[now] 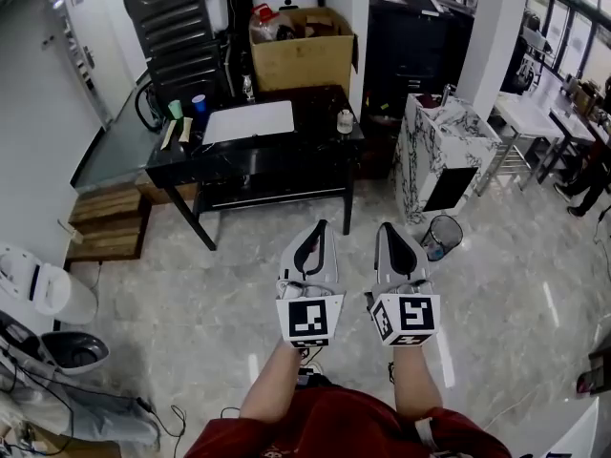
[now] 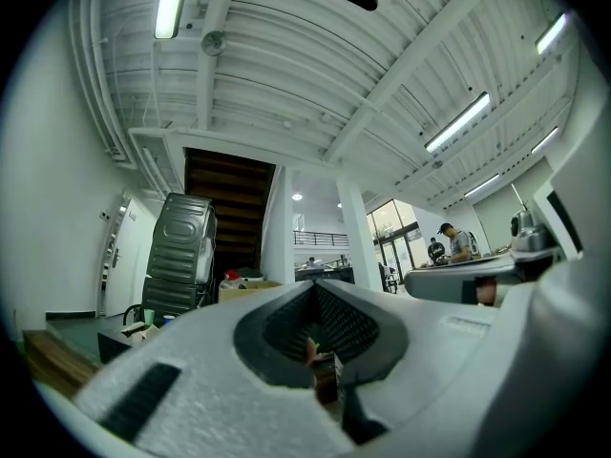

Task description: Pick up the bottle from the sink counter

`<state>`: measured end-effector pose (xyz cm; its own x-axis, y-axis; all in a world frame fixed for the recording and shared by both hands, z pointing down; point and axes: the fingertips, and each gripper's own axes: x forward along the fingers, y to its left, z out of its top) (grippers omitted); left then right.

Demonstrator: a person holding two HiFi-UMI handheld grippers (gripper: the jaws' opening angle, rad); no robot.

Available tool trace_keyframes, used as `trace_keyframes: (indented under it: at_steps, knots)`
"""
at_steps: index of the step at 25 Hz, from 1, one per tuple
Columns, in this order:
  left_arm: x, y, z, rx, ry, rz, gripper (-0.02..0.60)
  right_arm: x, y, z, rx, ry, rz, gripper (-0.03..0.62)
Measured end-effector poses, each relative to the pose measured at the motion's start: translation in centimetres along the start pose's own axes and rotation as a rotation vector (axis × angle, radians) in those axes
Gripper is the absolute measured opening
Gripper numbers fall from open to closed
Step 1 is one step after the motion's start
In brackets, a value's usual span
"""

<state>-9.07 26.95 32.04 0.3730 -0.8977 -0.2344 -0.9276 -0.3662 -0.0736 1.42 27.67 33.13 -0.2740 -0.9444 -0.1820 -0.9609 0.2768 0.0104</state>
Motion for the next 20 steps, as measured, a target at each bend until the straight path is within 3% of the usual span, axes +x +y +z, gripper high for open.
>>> trace_keyframes:
  at_steps: [11, 20]
  knots:
    - [6.5, 6.4, -1.9, -0.001, 0.011, -0.037, 0.002, 9.0, 1.1, -1.4, 0.001, 0.009, -0.038, 0.000]
    - [9.0, 9.6, -3.1, -0.010, 0.016, -0.058, 0.002, 13.1, 2.4, -2.3, -0.028, 0.020, -0.042, 0.000]
